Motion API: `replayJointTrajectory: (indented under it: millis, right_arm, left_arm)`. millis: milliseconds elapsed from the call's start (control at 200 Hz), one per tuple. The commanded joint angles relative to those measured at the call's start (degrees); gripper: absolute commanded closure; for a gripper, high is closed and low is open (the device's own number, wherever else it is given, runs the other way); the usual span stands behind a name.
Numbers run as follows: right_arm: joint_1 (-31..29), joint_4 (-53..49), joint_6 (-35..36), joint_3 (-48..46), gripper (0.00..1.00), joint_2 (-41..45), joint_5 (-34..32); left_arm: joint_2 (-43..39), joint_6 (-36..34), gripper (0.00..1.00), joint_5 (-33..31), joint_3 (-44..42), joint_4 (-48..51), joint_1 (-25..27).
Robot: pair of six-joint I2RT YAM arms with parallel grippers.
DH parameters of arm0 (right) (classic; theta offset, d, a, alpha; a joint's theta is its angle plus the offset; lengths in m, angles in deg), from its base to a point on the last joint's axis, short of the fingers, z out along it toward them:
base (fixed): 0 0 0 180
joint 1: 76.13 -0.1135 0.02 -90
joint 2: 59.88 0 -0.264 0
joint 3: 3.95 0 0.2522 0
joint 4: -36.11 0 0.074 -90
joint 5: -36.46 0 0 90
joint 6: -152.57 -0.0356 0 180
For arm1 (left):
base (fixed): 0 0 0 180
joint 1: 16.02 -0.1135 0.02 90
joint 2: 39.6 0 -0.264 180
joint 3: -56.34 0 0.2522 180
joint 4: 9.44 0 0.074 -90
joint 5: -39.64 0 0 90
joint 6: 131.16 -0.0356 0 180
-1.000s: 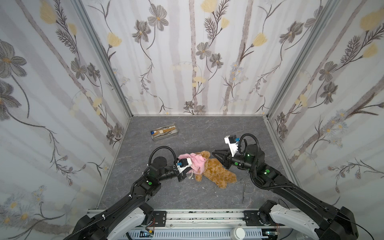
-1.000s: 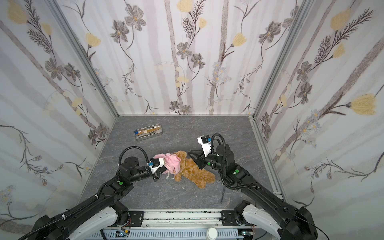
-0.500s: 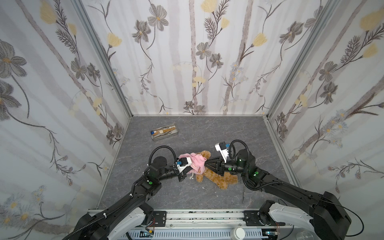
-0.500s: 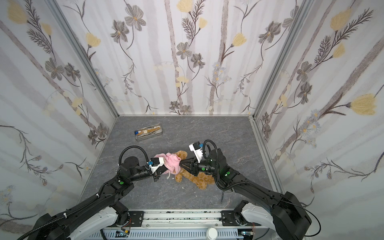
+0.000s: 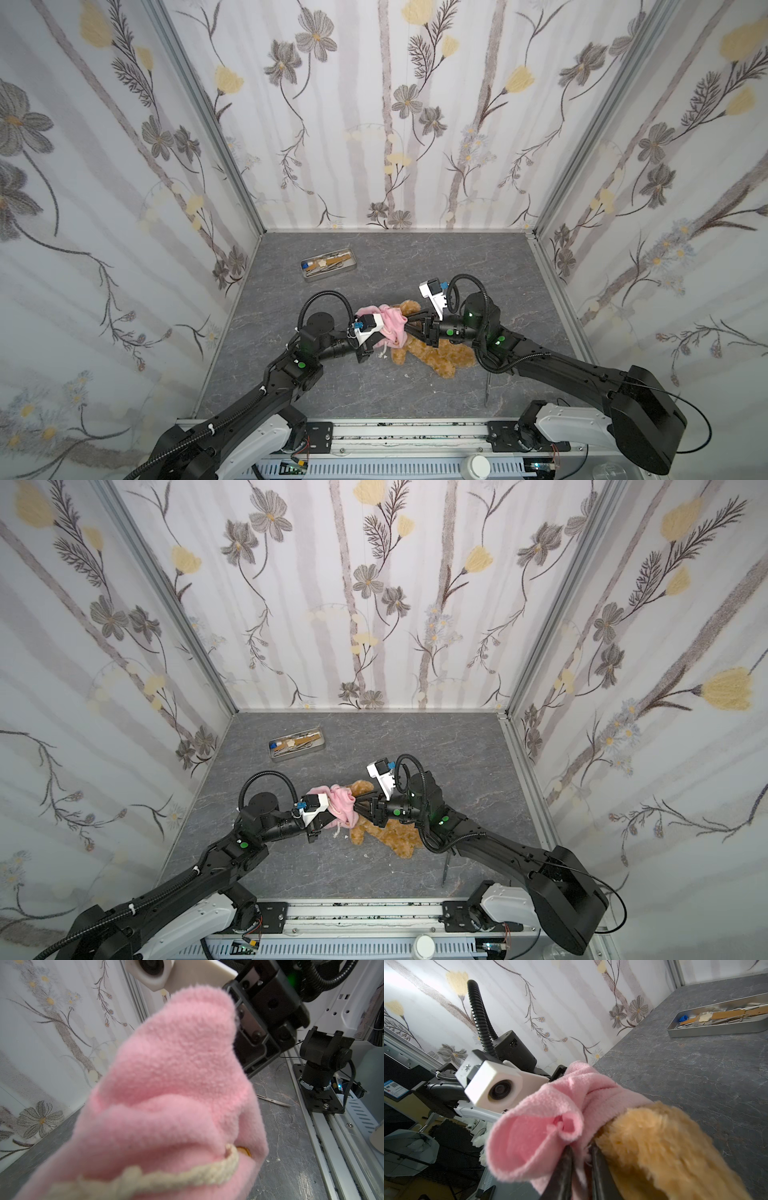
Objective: Dress the teddy bear
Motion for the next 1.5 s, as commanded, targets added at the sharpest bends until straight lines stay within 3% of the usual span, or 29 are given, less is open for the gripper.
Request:
replayJointTrajectory:
  millis: [0,290,415,625,944,1074,1239,1409,1494]
  right_arm:
    - [0.0,3.6,-1.2,0.2,1.0,0.4,-1.3]
    - [2.6,-0.5,-5.2,-4.4,1.0,6.4,-19.7]
    - [2.5,-1.0,-6.9,-4.7,1.0,7.0,-24.6]
    - [2.5,-0.7,-7.8,-1.6,1.0,6.0,-24.8]
    - [6.3,-0.8,-10.6,-5.5,1.0,2.2,-28.8]
    - [6.4,-1.6,-10.0,-6.5,1.0,-0.3,-29.7]
    - [6.5,-3.5,-7.5,-9.3,1.0,-1.7,-31.1]
    - [6.5,-4.7,-1.0,-8.8,1.0,-1.6,-32.6]
    - [6.5,-5.3,3.8,-6.4,1.0,-0.4,-30.3]
  left_arm:
    - [-0.1,-0.3,1.0,0.7,0.0,-3.9,0.1]
    - [-1.3,-0.2,1.0,2.8,-0.1,-3.9,0.1]
    - [-1.3,-1.8,1.0,4.4,-0.2,-3.0,0.5]
    - [0.5,-9.4,1.0,1.9,3.2,7.7,3.1]
    - [-1.4,-8.9,1.0,2.1,3.2,7.3,3.6]
    - [-3.0,-3.3,1.0,-1.9,2.5,1.6,3.5]
    - [-3.8,4.3,1.0,-11.5,3.6,-1.2,3.5]
    - [-4.6,16.2,1.0,-25.0,3.8,-1.9,3.7]
    - [-5.1,23.1,1.0,-28.8,3.1,-1.9,3.7]
